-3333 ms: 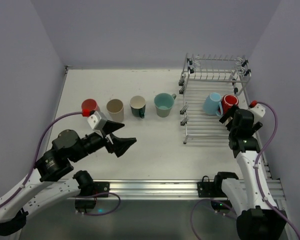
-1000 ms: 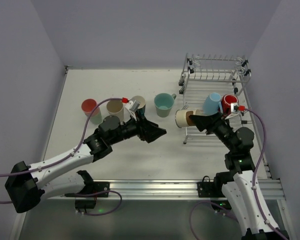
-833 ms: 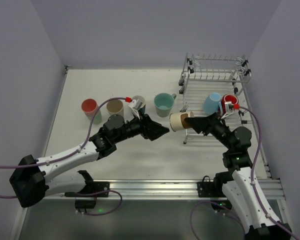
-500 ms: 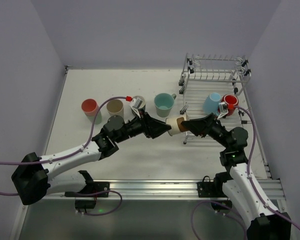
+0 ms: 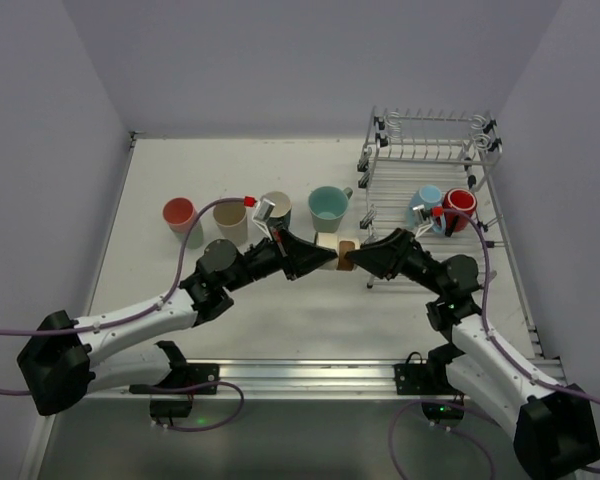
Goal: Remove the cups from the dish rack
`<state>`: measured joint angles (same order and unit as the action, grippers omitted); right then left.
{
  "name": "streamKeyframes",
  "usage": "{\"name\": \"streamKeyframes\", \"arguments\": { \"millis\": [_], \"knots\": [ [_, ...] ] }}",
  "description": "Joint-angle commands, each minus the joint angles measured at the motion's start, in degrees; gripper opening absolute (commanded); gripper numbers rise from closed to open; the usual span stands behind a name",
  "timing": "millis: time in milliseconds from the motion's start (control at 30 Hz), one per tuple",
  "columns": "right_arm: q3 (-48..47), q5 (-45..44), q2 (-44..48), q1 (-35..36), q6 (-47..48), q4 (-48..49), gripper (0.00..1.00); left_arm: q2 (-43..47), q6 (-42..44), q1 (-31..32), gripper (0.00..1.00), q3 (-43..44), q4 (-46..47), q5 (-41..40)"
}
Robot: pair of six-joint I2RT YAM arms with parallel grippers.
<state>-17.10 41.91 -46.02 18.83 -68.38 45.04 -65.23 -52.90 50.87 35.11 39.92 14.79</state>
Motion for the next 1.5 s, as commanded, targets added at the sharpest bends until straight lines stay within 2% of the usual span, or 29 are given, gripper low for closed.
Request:
{"name": "streamKeyframes", "arguments": {
  "millis": [0,100,133,200,233,300,333,367,433,533,700,800,867,1233,1467],
  "knots": [
    [0.2,-1.2,-0.9,2.5,1.1,3.7,0.67,3.5,3.9,0.4,0.0,0.0,0.2,-5.8],
    [0.3,-1.8,-1.0,2.6,3.2,-0.8,0.99,6.4,8.4,0.4,0.0,2.6,-10.1,-9.2],
    [0.2,-2.5,0.0,2.6,5.7,-5.9,0.99,6.9,10.0,0.3,0.0,6.0,-19.6,-11.1],
    [-0.9,-4.8,1.8,2.5,9.1,-12.3,0.99,7.6,15.1,0.3,0.0,11.9,-31.4,-14.8],
    [-1.3,-5.8,3.7,2.6,12.6,-18.3,0.99,7.8,17.4,0.3,0.0,13.2,-41.0,-19.1],
    [-1.8,-8.6,5.9,2.6,15.8,-23.4,0.99,8.9,18.7,0.3,0.0,15.5,-50.8,-24.3],
    [-1.9,-9.1,7.0,2.6,17.0,-27.0,0.99,9.3,19.0,0.3,0.0,16.9,-58.9,-26.4],
    [-1.9,-9.5,8.7,2.6,19.2,-28.4,0.99,9.9,18.7,0.3,0.0,17.4,-63.0,-31.4],
    [-1.9,-10.2,10.2,2.6,21.6,-31.7,0.99,10.5,17.1,0.1,0.0,17.1,-71.2,-36.5],
    [-1.6,-11.3,11.7,2.5,22.8,-33.1,0.99,10.8,13.5,-0.4,0.0,14.6,-76.7,-39.7],
    [-1.7,-10.6,12.4,2.6,23.8,-33.4,0.99,10.5,10.2,-3.8,0.0,6.8,-76.1,-41.0],
    [-1.5,-9.5,12.6,2.5,24.9,-33.8,0.99,9.2,11.6,-9.4,0.0,3.7,-72.8,-37.6],
    [-1.6,-8.3,12.6,2.5,25.2,-34.0,0.99,7.3,12.2,-11.8,0.0,2.9,-70.9,-38.8],
    [0.0,-7.3,14.1,2.5,25.3,-34.4,0.99,-5.0,13.8,-14.3,0.0,8.6,-72.0,-47.1],
    [-0.1,-7.8,13.9,2.5,26.6,-35.5,0.99,-7.8,18.0,-20.7,0.0,10.1,-68.6,-43.4]
  ]
}}
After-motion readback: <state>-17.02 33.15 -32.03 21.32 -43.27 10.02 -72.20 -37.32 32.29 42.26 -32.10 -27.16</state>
